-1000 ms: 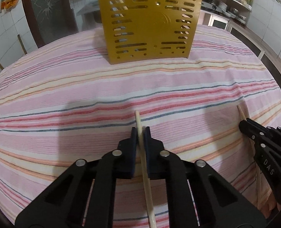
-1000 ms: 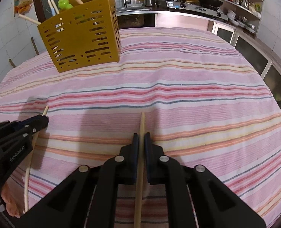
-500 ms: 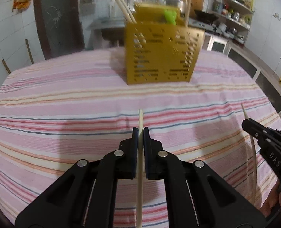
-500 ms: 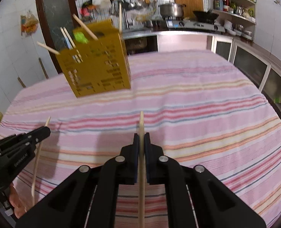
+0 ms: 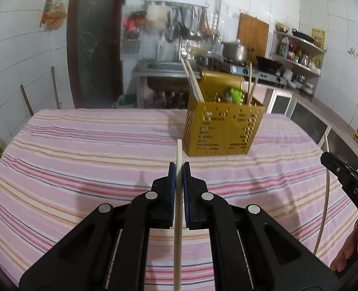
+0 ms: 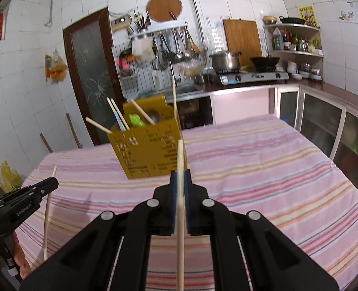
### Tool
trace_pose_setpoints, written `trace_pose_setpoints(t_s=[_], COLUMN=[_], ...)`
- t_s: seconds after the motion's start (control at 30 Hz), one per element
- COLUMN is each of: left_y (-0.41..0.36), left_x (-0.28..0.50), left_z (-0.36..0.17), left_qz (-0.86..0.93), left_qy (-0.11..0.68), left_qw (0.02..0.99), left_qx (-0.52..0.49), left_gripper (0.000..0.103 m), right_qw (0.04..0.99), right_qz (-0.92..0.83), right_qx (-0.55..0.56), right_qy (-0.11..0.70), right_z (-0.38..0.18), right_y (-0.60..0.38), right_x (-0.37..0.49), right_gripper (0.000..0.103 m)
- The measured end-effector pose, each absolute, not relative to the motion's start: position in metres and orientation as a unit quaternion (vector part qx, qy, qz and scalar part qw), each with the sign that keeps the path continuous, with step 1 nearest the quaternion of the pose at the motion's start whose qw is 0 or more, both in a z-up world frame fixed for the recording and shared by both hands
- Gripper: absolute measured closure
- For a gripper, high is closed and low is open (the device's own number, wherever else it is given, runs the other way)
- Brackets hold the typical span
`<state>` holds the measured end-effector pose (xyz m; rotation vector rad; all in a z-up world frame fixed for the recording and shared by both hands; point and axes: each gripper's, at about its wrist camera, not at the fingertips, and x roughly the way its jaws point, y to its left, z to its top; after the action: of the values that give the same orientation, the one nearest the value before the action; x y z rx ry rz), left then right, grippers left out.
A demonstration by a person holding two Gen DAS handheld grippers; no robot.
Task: Organize utensils
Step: 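Lift both held chopsticks up over the yellow holder with both tools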
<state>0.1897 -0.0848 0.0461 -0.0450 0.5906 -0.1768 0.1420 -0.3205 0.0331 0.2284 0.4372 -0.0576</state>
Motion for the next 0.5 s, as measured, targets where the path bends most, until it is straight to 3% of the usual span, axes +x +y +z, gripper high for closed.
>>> trace_pose_setpoints(t_s=[0.5], left_y=[-0.066], left_x=[0.177], left_z=[0.062], left_qz=[-0.084], left_qy=[0.245], left_qw=[0.965], left_qx=[-0.042], left_gripper=[0.099], right_qw=[0.983], right_qz=[-0.022], right_qx=[0.102], right_qy=[0.154], right_z=[0.050], right_y=[-0.316], right_x=[0.129], right_gripper=[0.097])
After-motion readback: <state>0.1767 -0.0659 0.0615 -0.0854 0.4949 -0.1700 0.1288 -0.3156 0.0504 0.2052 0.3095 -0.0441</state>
